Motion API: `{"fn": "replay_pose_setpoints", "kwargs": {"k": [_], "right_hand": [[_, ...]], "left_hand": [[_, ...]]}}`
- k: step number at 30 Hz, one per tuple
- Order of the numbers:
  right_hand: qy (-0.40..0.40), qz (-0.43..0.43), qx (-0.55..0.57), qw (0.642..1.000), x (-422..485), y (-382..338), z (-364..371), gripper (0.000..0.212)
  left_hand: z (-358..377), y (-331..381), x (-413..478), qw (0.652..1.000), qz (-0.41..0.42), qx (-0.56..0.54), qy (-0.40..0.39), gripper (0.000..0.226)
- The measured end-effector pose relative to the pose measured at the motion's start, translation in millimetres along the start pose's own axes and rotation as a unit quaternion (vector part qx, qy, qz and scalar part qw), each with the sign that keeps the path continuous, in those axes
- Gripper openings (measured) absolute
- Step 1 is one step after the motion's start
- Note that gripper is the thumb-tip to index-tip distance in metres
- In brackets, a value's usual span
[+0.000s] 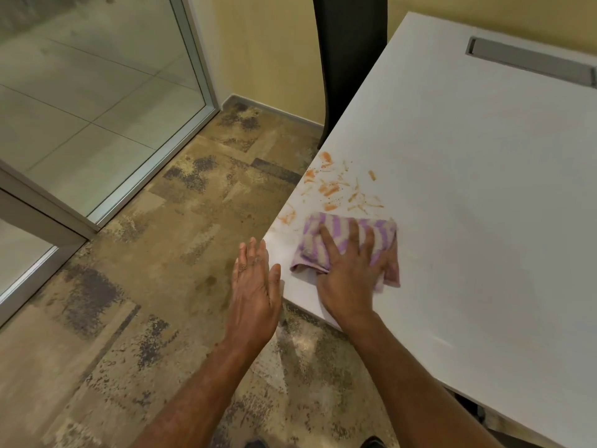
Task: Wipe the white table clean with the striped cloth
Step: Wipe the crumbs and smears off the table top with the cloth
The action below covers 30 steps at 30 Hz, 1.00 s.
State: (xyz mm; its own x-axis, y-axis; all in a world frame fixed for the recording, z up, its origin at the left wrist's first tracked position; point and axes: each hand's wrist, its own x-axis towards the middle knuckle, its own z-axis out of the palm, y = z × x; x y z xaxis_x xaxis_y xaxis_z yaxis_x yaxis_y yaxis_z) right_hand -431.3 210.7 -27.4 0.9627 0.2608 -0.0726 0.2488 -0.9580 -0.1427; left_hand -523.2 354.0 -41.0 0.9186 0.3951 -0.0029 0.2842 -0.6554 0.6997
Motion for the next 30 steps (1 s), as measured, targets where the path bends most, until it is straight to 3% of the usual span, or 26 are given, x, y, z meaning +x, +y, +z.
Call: {"fn": "replay_pose_setpoints", "kwargs": {"k": [7, 12, 14, 22, 30], "right_hand": [[-0.004, -0.116, 0.036, 0.993, -9, -16, 3, 0.077], [0.007, -0.138, 0.078, 0.987, -47, 11, 8, 0.075], [0.016, -0.111, 0.101, 0.989, -64, 26, 8, 0.069], [0.059, 0.060, 0.109, 0.991, -69, 93, -4, 0.080], [0.031, 0.106, 0.081, 0.990, 0, 85, -15, 0.089]], "left_hand": [[1, 3, 3, 0.994, -0.040, -0.090, 0.051, 0.052], [2, 7, 3, 0.998, -0.026, -0.036, 0.036, 0.060], [3, 8, 4, 0.999, -0.019, -0.009, 0.026, 0.067], [1, 6, 10, 0.999, 0.002, 0.038, 0.001, 0.059], [7, 10, 30, 0.998, 0.024, 0.065, 0.005, 0.059]]}}
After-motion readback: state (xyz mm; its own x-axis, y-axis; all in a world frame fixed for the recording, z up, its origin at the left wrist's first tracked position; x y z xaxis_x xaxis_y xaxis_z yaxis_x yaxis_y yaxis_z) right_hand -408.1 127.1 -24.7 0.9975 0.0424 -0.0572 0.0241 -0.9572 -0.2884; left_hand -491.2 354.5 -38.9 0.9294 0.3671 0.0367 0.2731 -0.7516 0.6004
